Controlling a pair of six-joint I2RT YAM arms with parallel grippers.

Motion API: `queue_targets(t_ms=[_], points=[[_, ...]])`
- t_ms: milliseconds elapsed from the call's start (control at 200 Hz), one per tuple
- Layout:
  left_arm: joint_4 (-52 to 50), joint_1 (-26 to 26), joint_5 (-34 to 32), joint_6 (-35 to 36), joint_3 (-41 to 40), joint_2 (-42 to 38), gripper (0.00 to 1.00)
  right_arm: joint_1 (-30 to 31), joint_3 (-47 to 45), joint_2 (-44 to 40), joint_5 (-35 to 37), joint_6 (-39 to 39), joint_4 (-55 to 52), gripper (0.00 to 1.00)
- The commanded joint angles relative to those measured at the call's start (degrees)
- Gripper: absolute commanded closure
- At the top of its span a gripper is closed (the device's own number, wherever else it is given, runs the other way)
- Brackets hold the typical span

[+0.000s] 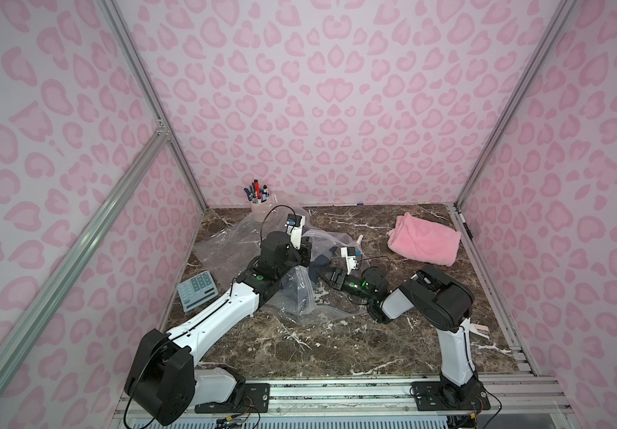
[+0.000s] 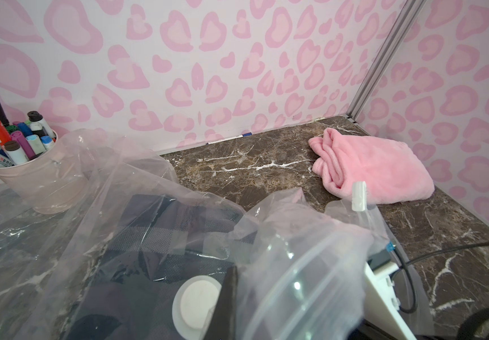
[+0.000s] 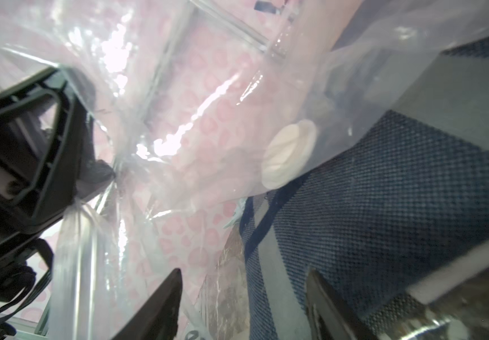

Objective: Take the blanket out of the vacuum bag
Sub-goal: Take out the blanket from the vacuum bag.

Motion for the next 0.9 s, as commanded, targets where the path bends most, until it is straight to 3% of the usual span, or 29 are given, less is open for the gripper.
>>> queue_targets(t_ms=[0, 100, 245, 410, 650, 895], points=[[0.78, 0.06, -0.07, -0.11, -0.07, 0.37, 0.96, 0.09, 1.3, 0.38, -1.25, 0.7, 4.05, 0.35], [0.55, 0.07, -0.35, 0.05, -0.05, 0.41, 0.96, 0.35, 1.36, -2.76, 0.85, -2.78, -7.95, 0.39], [0.72, 0.07, -0.69, 0.18, -0.23, 0.91, 0.96, 1.85, 5.57, -11.14, 9.98, -13.58, -41.87, 0.39], [1.19, 0.07, -0.36, -0.34, -0.16, 1.83, 0.96, 2.7, 11.4, -10.25, 13.99, -15.28, -55.03, 0.37], [-0.61, 0.06, -1.32, 0.8, 0.98, 1.8, 0.96, 2.62, 9.52, -6.52, 12.96, -10.78, -50.87, 0.36], [-1.71, 0.03, -1.57, 0.48, 2.1, 3.7, 0.96, 1.0, 7.4, -3.47, 7.33, -8.39, -37.02, 0.34]])
